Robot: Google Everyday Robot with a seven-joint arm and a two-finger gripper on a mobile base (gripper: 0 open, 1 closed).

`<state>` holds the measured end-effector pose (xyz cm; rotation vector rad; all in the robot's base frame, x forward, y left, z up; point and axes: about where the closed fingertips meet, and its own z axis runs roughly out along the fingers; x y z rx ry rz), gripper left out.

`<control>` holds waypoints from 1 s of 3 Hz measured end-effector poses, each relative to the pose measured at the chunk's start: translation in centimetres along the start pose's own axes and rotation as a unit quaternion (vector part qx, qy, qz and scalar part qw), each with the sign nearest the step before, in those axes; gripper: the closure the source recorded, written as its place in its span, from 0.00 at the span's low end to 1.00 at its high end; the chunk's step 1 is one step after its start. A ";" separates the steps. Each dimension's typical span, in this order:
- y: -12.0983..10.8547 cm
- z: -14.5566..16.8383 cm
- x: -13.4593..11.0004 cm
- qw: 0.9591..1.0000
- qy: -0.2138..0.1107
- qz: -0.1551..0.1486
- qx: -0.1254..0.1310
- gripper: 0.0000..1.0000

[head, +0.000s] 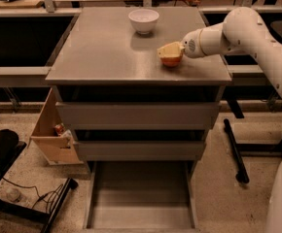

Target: Pick apple from bottom drawer and place on counter

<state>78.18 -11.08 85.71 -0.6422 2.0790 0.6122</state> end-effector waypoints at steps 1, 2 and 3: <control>0.0 0.0 0.0 1.000 0.000 0.000 0.000 0.51; 0.0 0.0 0.0 1.000 0.000 0.000 0.000 0.28; 0.0 0.1 0.0 1.000 -0.001 0.001 -0.002 0.04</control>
Offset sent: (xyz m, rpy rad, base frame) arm 0.0000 0.0000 0.0000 0.0000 0.0000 0.0000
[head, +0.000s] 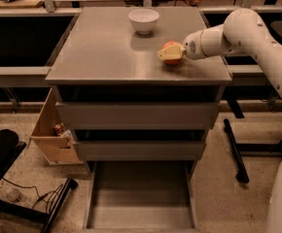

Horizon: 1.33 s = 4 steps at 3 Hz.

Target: Pick apple from bottom drawer and place on counter

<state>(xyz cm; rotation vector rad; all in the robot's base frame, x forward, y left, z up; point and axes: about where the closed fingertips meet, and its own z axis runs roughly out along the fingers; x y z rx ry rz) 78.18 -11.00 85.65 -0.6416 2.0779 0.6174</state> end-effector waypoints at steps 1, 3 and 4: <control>0.4 -1.9 -1.9 1.000 -0.003 -0.024 -0.002 0.00; 3.5 -11.3 -7.0 0.988 0.063 -0.138 0.041 0.00; 5.6 -16.9 -7.3 0.973 0.094 -0.189 0.089 0.00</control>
Offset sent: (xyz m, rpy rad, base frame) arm -0.0394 -0.0330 0.1513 -0.2467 -0.1382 0.1617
